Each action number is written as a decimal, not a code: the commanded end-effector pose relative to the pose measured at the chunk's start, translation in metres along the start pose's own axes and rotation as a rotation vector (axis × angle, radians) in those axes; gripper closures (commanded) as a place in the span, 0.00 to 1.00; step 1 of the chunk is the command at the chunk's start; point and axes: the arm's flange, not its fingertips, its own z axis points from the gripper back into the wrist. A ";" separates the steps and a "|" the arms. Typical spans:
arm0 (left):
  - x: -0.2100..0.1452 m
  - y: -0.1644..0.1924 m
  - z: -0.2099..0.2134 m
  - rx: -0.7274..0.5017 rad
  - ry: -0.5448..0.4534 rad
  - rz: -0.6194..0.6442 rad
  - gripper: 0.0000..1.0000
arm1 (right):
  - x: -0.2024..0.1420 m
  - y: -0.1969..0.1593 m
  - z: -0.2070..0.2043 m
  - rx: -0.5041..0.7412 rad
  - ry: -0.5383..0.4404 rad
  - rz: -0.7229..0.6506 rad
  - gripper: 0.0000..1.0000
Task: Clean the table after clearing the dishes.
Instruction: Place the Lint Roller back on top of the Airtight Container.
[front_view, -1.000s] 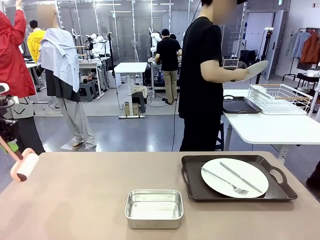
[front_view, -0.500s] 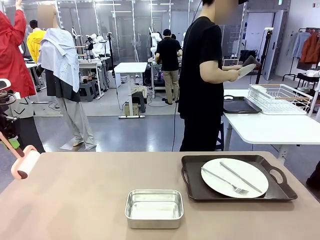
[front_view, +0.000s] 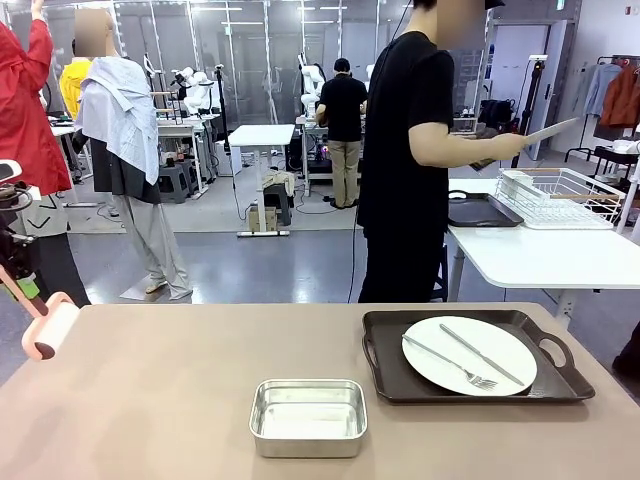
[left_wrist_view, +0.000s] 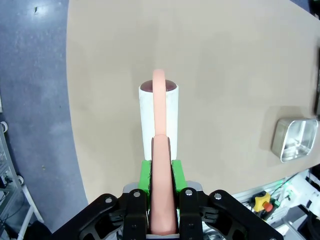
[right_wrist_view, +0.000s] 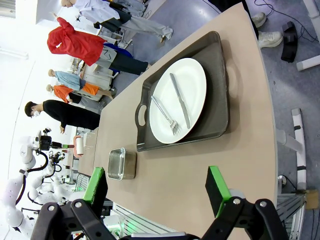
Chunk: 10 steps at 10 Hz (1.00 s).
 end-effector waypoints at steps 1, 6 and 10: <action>-0.001 -0.001 0.003 -0.002 -0.008 0.003 0.79 | -0.002 0.002 0.003 0.010 -0.005 0.005 0.00; 0.047 -0.122 0.043 0.171 -0.055 -0.552 0.79 | -0.002 0.002 0.003 0.010 -0.005 0.005 0.00; 0.029 -0.300 0.025 0.146 0.078 -1.160 0.79 | -0.002 0.002 0.003 0.010 -0.005 0.005 0.00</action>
